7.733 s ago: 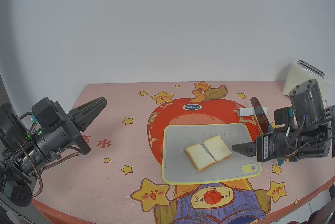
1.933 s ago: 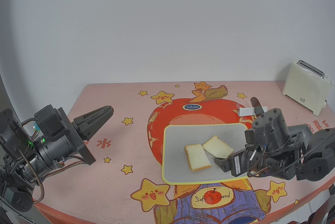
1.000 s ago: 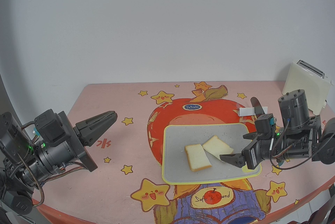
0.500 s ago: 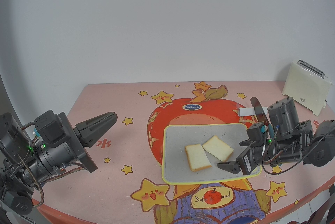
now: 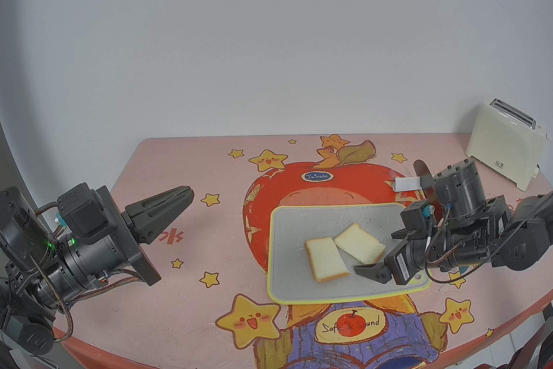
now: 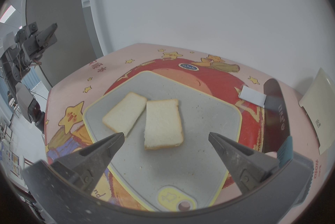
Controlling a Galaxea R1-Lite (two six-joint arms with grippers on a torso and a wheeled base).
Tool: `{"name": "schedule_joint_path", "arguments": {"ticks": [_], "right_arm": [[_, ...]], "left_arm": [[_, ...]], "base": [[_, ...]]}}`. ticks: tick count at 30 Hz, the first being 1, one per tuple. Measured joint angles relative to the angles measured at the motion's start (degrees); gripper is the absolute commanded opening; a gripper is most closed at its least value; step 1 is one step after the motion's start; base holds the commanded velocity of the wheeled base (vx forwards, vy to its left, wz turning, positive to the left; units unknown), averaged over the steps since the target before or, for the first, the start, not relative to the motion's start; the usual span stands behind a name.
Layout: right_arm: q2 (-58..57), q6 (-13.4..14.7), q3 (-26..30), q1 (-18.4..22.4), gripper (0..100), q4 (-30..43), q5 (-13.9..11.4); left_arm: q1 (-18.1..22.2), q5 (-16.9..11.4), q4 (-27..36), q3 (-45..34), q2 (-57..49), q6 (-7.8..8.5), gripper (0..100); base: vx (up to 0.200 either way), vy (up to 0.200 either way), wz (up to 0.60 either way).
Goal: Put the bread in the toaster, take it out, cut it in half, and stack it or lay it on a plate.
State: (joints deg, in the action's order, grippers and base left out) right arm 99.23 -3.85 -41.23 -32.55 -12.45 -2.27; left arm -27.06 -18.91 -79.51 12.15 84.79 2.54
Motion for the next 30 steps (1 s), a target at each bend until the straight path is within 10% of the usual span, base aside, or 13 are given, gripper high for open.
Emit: {"name": "schedule_joint_path", "arguments": {"ticks": [10, 11, 30], "right_arm": [[1.4, -0.1, -0.9, 0.1, 100, -1.0, 0.0], [1.5, -0.1, -0.8, 0.1, 0, -1.5, 0.0], [1.7, -0.1, -0.2, -0.2, 0, -2.1, 0.0]], "left_arm": [[0.0, 0.0, 0.0, 0.0, 0.0, 0.02, 0], [0.0, 0.0, 0.0, 0.0, 0.0, 0.02, 0], [0.0, 0.0, 0.0, 0.1, 0.0, 0.02, 0]], "base": [[0.000, 0.000, 0.00], [0.000, 0.000, 0.00], [0.000, 0.000, 0.00]]}}
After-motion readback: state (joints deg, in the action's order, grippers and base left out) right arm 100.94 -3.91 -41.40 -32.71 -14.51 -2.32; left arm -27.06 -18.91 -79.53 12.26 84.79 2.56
